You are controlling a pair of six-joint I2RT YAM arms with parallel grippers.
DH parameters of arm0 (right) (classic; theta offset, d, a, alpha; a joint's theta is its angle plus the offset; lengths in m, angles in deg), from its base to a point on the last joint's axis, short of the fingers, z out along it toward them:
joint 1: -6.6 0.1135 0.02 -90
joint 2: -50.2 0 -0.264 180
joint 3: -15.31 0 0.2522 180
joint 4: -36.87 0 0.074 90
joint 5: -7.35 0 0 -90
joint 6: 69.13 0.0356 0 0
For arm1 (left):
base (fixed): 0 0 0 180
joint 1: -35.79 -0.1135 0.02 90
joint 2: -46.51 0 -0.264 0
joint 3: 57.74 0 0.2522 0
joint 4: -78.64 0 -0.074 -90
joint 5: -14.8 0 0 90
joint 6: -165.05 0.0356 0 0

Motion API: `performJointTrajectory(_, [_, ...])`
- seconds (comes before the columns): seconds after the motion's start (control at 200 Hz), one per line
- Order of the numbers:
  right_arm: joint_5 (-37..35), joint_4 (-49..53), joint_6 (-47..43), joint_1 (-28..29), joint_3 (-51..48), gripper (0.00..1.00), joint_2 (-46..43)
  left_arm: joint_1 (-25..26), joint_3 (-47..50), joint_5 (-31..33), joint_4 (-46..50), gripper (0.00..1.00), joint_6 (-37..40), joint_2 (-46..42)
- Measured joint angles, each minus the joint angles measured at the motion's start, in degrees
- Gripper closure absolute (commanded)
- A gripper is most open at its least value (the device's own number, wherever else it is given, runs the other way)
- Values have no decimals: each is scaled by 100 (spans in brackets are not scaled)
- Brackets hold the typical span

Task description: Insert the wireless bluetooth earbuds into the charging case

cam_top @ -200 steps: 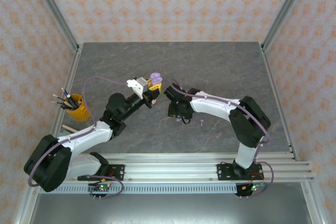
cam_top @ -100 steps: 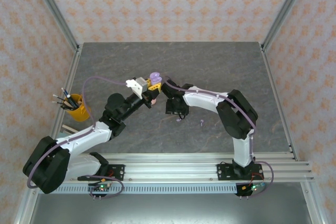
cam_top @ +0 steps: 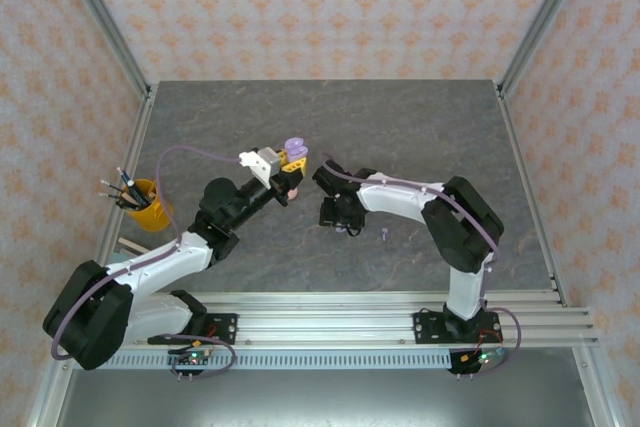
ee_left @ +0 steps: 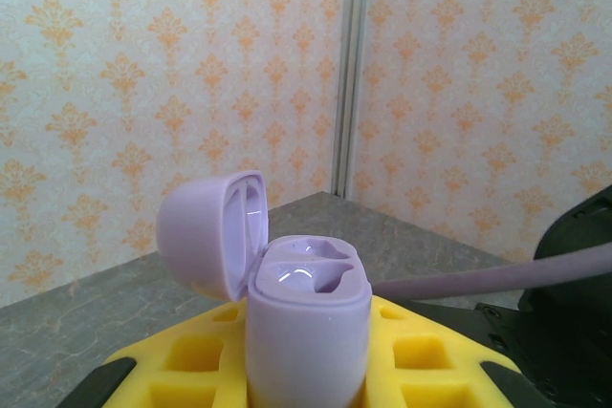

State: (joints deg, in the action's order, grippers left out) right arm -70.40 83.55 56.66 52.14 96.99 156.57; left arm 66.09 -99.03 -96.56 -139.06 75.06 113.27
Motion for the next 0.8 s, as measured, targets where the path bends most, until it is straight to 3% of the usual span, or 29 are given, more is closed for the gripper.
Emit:
performJointTrajectory(0.42, [-9,136,299,356,-686,43,-688,-9,0,4,0,100,0,2])
performJointTrajectory(0.801, [-610,636,-9,356,26,49,-581,-9,0,4,0,100,0,2])
